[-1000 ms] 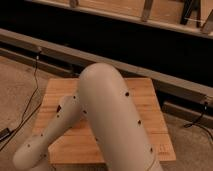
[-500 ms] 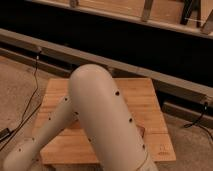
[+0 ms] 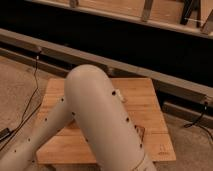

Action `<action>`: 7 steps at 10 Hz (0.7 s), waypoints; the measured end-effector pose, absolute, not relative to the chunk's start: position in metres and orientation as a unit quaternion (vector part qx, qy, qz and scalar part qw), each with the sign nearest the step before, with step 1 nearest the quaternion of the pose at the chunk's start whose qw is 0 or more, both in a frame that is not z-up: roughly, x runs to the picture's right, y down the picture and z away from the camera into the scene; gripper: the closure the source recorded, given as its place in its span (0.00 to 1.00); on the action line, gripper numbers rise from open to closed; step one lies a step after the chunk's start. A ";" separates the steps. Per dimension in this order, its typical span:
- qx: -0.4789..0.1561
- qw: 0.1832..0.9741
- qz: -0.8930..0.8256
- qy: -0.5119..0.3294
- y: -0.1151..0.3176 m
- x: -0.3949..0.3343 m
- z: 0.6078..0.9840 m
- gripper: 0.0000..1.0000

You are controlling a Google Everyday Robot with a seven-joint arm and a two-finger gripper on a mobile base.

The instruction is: Drag the pepper across the table

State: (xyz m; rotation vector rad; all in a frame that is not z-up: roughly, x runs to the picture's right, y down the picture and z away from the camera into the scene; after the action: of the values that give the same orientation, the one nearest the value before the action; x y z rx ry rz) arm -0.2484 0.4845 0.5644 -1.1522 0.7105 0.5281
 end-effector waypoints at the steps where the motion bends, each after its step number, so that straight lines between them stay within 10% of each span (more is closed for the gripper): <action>1: -0.527 0.748 0.242 0.324 0.484 -0.250 0.564 0.25; 7: -0.519 0.743 0.291 0.306 0.453 -0.264 0.576 0.25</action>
State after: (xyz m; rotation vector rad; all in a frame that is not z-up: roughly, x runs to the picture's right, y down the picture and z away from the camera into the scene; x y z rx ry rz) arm -0.2644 0.4528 0.5761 -1.1374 0.6705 0.6386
